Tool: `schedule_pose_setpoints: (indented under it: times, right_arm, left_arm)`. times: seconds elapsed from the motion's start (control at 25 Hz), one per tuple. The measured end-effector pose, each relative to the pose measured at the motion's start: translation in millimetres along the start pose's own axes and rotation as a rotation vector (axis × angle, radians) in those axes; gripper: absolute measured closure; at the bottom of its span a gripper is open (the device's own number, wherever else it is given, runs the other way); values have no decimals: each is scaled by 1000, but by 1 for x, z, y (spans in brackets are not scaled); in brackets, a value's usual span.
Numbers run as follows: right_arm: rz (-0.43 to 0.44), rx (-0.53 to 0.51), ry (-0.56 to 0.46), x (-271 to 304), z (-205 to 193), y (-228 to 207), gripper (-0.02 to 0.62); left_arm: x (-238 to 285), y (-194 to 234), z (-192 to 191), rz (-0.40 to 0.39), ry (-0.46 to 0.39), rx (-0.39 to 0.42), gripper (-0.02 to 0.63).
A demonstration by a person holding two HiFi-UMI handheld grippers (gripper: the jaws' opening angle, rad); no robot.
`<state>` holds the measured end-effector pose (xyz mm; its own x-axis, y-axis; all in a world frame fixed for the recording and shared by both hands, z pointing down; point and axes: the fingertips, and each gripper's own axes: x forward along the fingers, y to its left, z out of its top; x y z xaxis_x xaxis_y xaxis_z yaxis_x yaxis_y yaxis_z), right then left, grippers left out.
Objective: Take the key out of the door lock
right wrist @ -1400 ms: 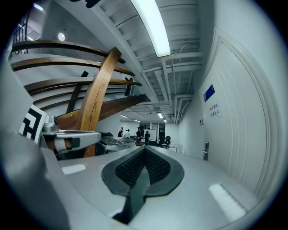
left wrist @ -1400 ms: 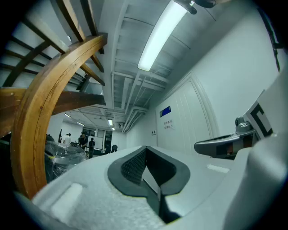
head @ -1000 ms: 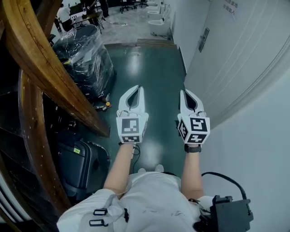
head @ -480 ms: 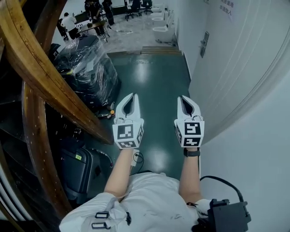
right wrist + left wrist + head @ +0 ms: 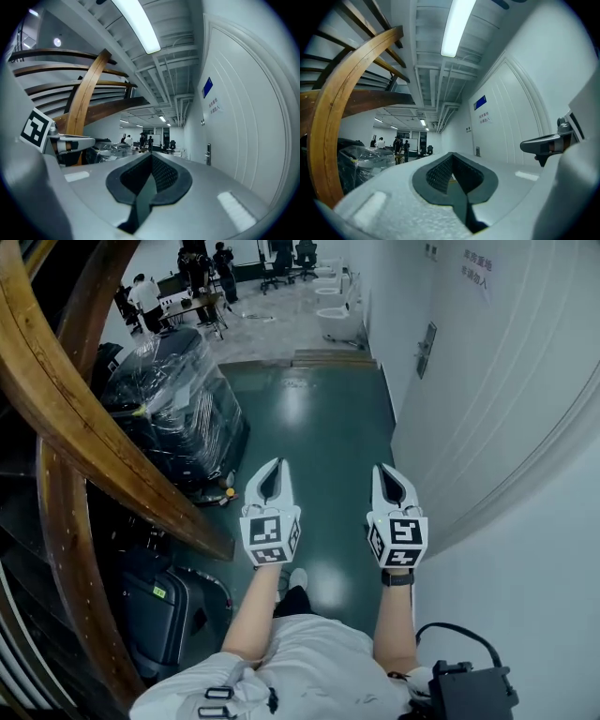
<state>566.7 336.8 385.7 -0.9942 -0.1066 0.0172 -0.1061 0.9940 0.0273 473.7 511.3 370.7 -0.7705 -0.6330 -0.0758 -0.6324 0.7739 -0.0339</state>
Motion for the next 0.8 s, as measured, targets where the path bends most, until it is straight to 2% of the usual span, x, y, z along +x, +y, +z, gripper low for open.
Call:
schedule_pose_setpoints:
  times: [0.12, 0.28, 0.44, 0.56, 0.8]
  right_arm:
    - [-17, 2, 25, 38, -5, -13, 598]
    - [-11, 0, 31, 95, -1, -3, 598]
    - [46, -20, 43, 167, 1, 32, 598]
    - [78, -33, 59, 209, -4, 61, 598]
    - [120, -84, 86, 272, -15, 94, 598]
  left_arm:
    - [39, 17, -9, 2, 13, -14, 607]
    - [81, 53, -11, 0, 12, 8, 607]
    - [117, 107, -8, 41, -7, 3, 607]
    - [138, 141, -12, 37, -7, -24, 607]
    - [173, 181, -32, 11, 21, 67, 611]
